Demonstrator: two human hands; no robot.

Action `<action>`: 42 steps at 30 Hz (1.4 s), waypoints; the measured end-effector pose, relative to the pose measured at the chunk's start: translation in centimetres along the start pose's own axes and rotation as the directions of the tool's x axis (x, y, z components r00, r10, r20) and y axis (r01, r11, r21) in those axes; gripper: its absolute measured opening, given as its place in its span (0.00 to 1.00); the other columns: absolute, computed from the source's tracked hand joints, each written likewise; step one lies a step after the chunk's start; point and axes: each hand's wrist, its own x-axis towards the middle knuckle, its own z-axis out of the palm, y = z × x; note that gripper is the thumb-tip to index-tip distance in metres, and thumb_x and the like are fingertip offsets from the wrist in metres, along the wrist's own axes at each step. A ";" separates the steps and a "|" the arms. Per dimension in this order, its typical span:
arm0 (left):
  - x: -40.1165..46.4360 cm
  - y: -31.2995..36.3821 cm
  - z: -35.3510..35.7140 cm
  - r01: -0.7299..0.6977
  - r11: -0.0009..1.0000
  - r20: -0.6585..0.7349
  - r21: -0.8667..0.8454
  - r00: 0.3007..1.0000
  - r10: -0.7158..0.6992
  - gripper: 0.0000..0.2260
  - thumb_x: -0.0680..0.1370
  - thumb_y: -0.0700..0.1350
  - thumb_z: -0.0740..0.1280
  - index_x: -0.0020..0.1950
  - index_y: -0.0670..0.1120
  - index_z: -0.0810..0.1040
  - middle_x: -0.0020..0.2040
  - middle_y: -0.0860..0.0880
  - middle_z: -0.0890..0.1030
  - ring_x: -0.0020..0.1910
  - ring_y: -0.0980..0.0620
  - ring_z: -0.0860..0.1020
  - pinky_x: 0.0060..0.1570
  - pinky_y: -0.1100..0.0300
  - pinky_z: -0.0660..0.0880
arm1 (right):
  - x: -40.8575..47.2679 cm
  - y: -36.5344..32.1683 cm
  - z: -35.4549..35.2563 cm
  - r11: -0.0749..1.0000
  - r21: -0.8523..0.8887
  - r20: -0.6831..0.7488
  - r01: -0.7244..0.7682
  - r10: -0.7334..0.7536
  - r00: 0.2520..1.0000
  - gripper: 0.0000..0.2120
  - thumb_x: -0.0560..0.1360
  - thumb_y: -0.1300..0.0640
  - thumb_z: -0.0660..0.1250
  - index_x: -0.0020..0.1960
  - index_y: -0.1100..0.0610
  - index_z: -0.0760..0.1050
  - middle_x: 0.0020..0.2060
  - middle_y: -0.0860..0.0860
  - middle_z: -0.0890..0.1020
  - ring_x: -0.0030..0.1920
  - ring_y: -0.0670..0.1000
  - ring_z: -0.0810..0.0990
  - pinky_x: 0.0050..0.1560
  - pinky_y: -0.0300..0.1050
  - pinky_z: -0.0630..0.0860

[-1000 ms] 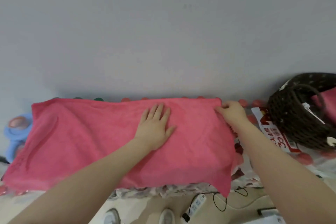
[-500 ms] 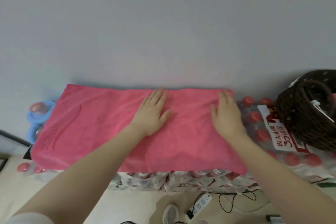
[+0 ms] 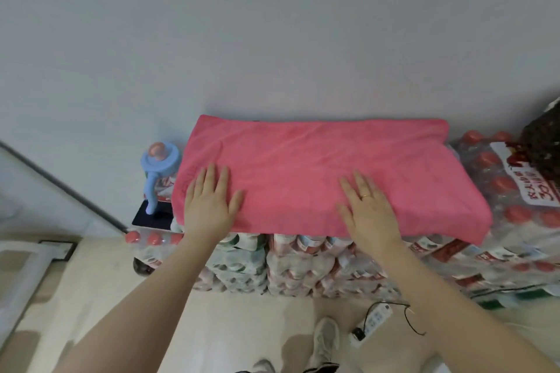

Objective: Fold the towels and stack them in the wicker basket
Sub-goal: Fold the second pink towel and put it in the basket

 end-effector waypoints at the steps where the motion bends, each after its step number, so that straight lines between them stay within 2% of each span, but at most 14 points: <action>1: -0.1 -0.5 0.1 0.001 1.000 -0.015 -0.007 1.000 -0.001 0.40 0.68 0.66 0.34 0.76 0.50 0.52 0.77 0.44 0.52 0.76 0.45 0.50 0.73 0.50 0.45 | -0.7 0.7 0.1 1.000 -0.027 0.029 -0.017 0.017 0.999 0.36 0.72 0.38 0.33 0.76 0.53 0.43 0.76 0.52 0.46 0.76 0.52 0.46 0.73 0.46 0.40; 6: -0.4 -1.4 0.2 -0.011 1.000 -0.037 -0.015 0.999 0.010 0.32 0.74 0.63 0.41 0.76 0.49 0.54 0.77 0.42 0.52 0.76 0.43 0.50 0.73 0.50 0.44 | -3.8 2.0 1.2 0.978 -0.056 -0.070 -0.203 0.199 0.978 0.39 0.69 0.36 0.30 0.76 0.52 0.45 0.76 0.48 0.46 0.76 0.52 0.44 0.70 0.53 0.33; 10: -0.5 0.6 -0.8 -0.062 0.997 -0.004 -0.035 0.998 0.061 0.27 0.80 0.56 0.49 0.76 0.45 0.52 0.77 0.42 0.50 0.76 0.44 0.46 0.74 0.48 0.42 | -6.9 3.6 0.6 0.876 0.352 -0.168 -0.329 0.405 0.899 0.29 0.79 0.42 0.49 0.76 0.54 0.51 0.76 0.58 0.45 0.75 0.60 0.48 0.73 0.56 0.48; 14: -1.9 5.5 -0.7 -0.362 0.931 -0.023 -0.052 0.932 0.361 0.35 0.72 0.62 0.38 0.75 0.47 0.56 0.77 0.44 0.53 0.76 0.44 0.49 0.73 0.49 0.42 | -8.5 6.9 0.4 0.508 0.712 -0.132 -0.485 0.775 0.619 0.26 0.80 0.52 0.56 0.75 0.58 0.54 0.74 0.59 0.53 0.73 0.60 0.58 0.70 0.55 0.59; 17: -3.0 9.4 0.4 -0.541 0.838 0.005 -0.067 0.840 0.543 0.35 0.72 0.61 0.38 0.75 0.49 0.56 0.77 0.46 0.54 0.76 0.46 0.51 0.72 0.52 0.41 | -8.2 9.1 0.2 0.077 0.877 0.166 -0.475 0.878 0.448 0.23 0.79 0.55 0.57 0.71 0.60 0.58 0.65 0.58 0.69 0.60 0.58 0.72 0.59 0.53 0.70; 21: -4.1 12.7 2.0 -0.644 0.765 0.058 -0.001 0.764 0.643 0.28 0.76 0.57 0.46 0.72 0.47 0.65 0.73 0.43 0.65 0.72 0.42 0.63 0.69 0.48 0.47 | -6.7 12.2 1.3 -0.301 0.855 0.480 -0.421 0.768 0.425 0.20 0.77 0.58 0.56 0.66 0.65 0.66 0.38 0.55 0.73 0.35 0.51 0.71 0.34 0.44 0.69; 24: -3.8 13.7 2.5 -0.676 0.733 0.127 0.074 0.736 0.665 0.26 0.76 0.57 0.49 0.70 0.47 0.68 0.70 0.42 0.70 0.68 0.40 0.69 0.67 0.44 0.56 | -6.4 12.3 0.5 -0.384 0.858 0.505 -0.340 0.748 0.430 0.17 0.78 0.62 0.54 0.63 0.67 0.69 0.50 0.62 0.79 0.52 0.60 0.79 0.53 0.50 0.77; 26: -3.5 13.8 2.2 -0.669 0.743 0.154 0.024 0.736 0.659 0.30 0.75 0.59 0.43 0.73 0.48 0.63 0.73 0.45 0.64 0.72 0.43 0.63 0.71 0.46 0.53 | -6.9 11.3 -0.6 -0.255 0.918 0.373 -0.303 0.816 0.441 0.11 0.78 0.62 0.57 0.57 0.63 0.73 0.51 0.61 0.79 0.56 0.62 0.77 0.54 0.53 0.77; 28: -3.2 13.7 1.2 -0.608 0.787 0.109 -0.107 0.779 0.617 0.32 0.74 0.60 0.42 0.72 0.47 0.65 0.73 0.45 0.65 0.71 0.45 0.64 0.71 0.48 0.56 | -6.8 10.1 -1.9 0.116 0.945 0.066 -0.307 0.848 0.525 0.04 0.78 0.60 0.58 0.45 0.59 0.70 0.37 0.52 0.75 0.42 0.55 0.74 0.40 0.45 0.71; 30: -3.4 13.1 -0.1 -0.547 0.819 0.023 -0.173 0.829 0.558 0.28 0.75 0.56 0.47 0.65 0.43 0.73 0.65 0.44 0.74 0.63 0.43 0.73 0.62 0.47 0.70 | -6.1 8.4 -3.5 0.437 0.873 -0.196 -0.214 0.719 0.667 0.10 0.78 0.59 0.59 0.38 0.57 0.65 0.32 0.49 0.69 0.33 0.48 0.67 0.37 0.40 0.65; 32: -3.4 11.1 -0.8 -0.487 0.858 -0.108 -0.161 0.873 0.476 0.21 0.74 0.50 0.53 0.56 0.41 0.78 0.56 0.43 0.80 0.56 0.41 0.78 0.51 0.46 0.77 | -4.8 5.7 -4.9 0.611 0.787 -0.330 -0.084 0.533 0.779 0.12 0.78 0.59 0.61 0.36 0.57 0.66 0.29 0.47 0.67 0.30 0.45 0.64 0.32 0.36 0.63; 35: -3.9 7.4 -1.0 -0.313 0.926 -0.198 -0.210 0.942 0.273 0.18 0.74 0.46 0.58 0.59 0.41 0.76 0.61 0.42 0.77 0.62 0.39 0.74 0.58 0.43 0.71 | -2.9 1.2 -5.9 0.730 0.681 -0.426 0.061 0.327 0.843 0.07 0.77 0.60 0.62 0.41 0.59 0.76 0.31 0.47 0.72 0.33 0.46 0.68 0.34 0.40 0.60; 38: -4.4 3.8 -1.2 -0.006 0.952 -0.228 -0.306 0.971 -0.067 0.18 0.77 0.42 0.61 0.68 0.42 0.68 0.74 0.41 0.61 0.72 0.39 0.59 0.70 0.43 0.54 | -1.1 -3.4 -5.6 0.753 0.642 -0.416 0.143 0.186 0.890 0.08 0.76 0.61 0.62 0.48 0.62 0.79 0.38 0.55 0.80 0.39 0.48 0.71 0.37 0.39 0.58; 42: -4.2 -1.1 -1.1 0.329 0.792 -0.121 -0.514 0.886 -0.447 0.24 0.78 0.43 0.61 0.72 0.40 0.59 0.75 0.39 0.53 0.74 0.38 0.55 0.72 0.43 0.54 | 0.2 -9.1 -4.7 0.719 0.673 -0.277 0.173 0.028 0.960 0.10 0.77 0.60 0.62 0.49 0.64 0.79 0.40 0.57 0.79 0.41 0.54 0.74 0.43 0.48 0.67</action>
